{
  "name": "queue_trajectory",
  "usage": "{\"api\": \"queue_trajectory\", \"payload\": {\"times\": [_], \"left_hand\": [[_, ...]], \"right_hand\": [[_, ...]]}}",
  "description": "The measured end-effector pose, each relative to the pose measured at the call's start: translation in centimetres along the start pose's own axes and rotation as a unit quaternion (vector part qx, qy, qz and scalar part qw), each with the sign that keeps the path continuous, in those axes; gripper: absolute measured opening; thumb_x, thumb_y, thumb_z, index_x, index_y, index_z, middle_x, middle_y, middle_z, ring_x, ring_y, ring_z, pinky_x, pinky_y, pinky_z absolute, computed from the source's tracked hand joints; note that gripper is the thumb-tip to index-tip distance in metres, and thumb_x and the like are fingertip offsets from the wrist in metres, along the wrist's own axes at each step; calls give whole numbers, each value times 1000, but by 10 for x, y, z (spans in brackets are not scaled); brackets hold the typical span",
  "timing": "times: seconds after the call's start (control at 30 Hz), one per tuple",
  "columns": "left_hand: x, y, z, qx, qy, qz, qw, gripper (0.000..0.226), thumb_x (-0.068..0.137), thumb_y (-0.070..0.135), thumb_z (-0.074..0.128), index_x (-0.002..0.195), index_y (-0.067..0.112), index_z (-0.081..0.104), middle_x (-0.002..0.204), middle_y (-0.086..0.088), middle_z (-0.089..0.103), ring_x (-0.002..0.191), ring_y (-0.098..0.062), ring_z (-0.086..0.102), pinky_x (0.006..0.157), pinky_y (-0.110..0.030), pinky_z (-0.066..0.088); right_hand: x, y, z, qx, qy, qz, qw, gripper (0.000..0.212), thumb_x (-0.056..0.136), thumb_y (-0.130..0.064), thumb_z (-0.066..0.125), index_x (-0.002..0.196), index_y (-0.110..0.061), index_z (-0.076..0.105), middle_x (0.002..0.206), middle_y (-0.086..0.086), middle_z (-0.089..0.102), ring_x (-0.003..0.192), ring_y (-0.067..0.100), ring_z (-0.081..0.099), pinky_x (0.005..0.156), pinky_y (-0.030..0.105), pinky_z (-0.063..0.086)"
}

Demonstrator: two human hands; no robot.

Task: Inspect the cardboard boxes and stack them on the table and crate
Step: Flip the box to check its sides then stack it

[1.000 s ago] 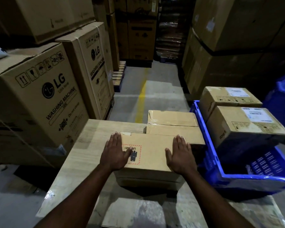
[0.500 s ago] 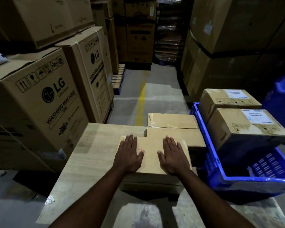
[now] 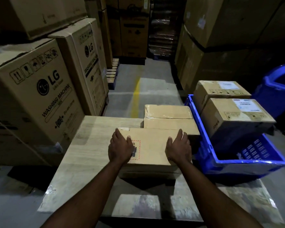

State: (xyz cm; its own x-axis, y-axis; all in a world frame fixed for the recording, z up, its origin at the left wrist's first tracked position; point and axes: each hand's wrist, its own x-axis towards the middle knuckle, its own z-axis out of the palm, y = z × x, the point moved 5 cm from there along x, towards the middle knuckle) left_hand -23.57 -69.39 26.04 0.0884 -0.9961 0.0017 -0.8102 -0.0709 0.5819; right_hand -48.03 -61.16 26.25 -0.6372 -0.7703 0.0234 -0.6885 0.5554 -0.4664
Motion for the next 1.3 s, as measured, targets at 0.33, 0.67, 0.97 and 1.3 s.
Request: {"api": "queue_trajectory", "payload": {"times": [0.33, 0.67, 0.97, 1.3], "left_hand": [[-13, -41, -20, -126, 20, -213, 969, 70, 91, 63, 22, 118, 9, 59, 113, -18, 64, 100, -38, 61, 91, -47, 50], [-77, -43, -42, -92, -18, -222, 970, 56, 88, 57, 38, 91, 7, 64, 85, -12, 66, 76, -32, 61, 72, -36, 50], [-140, -77, -7, -185, -39, -174, 966, 38, 88, 29, 52, 124, 15, 58, 119, -13, 65, 103, -34, 60, 90, -43, 52], [-149, -82, 24, 61, -141, 54, 987, 71, 101, 25, 43, 156, 6, 2, 163, -16, -3, 150, -34, 6, 120, -39, 14]], "right_hand": [[1, 34, -24, 320, -58, 225, 918, 66, 95, -64, 42, 119, -7, 66, 125, 15, 61, 114, 34, 56, 97, 38, 41], [-48, 69, -26, 356, -89, 210, 906, 63, 78, -71, 55, 97, -13, 68, 97, 8, 69, 89, 29, 65, 86, 41, 53], [-101, 123, 3, 333, -77, 117, 933, 35, 92, -25, 62, 122, -9, 66, 108, 13, 70, 98, 31, 64, 81, 39, 52], [-109, 112, 24, 43, -120, -51, 991, 83, 87, -46, 68, 150, -8, 29, 158, 14, 28, 144, 31, 29, 113, 39, 31]]}}
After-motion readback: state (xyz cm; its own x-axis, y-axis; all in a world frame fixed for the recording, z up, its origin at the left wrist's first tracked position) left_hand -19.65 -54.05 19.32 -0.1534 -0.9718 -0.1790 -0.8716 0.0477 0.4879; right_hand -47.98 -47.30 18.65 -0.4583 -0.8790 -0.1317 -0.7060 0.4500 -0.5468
